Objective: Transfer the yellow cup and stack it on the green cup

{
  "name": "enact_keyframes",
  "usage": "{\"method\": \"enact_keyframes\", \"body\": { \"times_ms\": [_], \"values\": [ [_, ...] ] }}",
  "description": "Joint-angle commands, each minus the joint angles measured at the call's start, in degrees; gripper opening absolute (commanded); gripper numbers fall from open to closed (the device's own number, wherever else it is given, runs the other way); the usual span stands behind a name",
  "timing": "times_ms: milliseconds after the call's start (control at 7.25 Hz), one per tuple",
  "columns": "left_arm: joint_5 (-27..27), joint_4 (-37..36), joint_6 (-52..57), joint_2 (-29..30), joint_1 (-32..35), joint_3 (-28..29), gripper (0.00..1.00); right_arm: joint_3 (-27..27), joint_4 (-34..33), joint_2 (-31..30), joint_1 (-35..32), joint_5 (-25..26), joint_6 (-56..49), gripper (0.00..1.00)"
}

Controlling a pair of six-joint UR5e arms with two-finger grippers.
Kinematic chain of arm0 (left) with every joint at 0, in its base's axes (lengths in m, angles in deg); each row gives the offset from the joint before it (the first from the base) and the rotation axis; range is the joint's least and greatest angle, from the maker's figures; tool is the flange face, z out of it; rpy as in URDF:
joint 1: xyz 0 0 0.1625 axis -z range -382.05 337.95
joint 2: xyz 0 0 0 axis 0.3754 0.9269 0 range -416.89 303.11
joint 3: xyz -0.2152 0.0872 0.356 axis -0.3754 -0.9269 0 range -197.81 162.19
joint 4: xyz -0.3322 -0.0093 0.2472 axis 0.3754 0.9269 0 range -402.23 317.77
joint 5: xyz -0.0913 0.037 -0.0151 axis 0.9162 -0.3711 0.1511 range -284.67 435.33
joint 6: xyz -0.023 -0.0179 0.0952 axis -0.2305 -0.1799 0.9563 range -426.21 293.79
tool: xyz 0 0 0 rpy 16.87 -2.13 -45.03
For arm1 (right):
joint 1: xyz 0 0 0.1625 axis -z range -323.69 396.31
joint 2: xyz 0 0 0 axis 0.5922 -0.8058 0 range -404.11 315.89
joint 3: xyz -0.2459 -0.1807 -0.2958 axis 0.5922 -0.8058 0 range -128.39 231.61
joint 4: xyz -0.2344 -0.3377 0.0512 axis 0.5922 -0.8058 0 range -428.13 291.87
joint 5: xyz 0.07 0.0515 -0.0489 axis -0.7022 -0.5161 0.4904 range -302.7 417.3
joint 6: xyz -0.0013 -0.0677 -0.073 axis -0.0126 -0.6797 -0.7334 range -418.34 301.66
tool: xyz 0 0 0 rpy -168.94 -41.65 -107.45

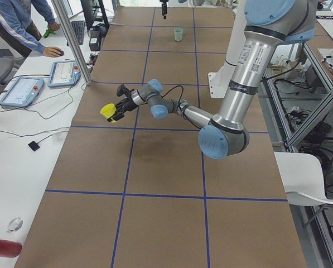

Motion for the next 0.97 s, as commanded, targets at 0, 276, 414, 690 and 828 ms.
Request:
{"method": "enact_keyframes", "body": {
  "times_ms": [0, 276, 414, 690, 828],
  "values": [
    [2.05, 2.46, 4.0, 8.25, -6.5, -1.12, 0.0, 1.11, 0.16, 2.12, 0.26, -0.83, 8.48, 1.0],
    [1.53, 2.99, 3.29, 9.45, -11.07, -6.19, 0.0, 1.73, 3.04, 3.46, 2.1, -0.84, 13.8, 1.0],
    [2.4, 5.16, 3.46, 9.89, -12.65, -9.71, 0.0, 1.82, 6.02, 4.24, 4.37, -0.75, 19.13, 1.0],
    [9.83, 5.36, 4.17, 15.39, -17.06, -5.65, 0.0, 1.82, 12.09, 7.83, 9.73, 0.21, 35.63, 1.0],
    [13.1, 5.97, 4.6, 15.95, -17.24, -4.23, 0.0, 1.82, 12.29, 10.64, 11.67, 1.17, 40.23, 1.0]
  ]
}}
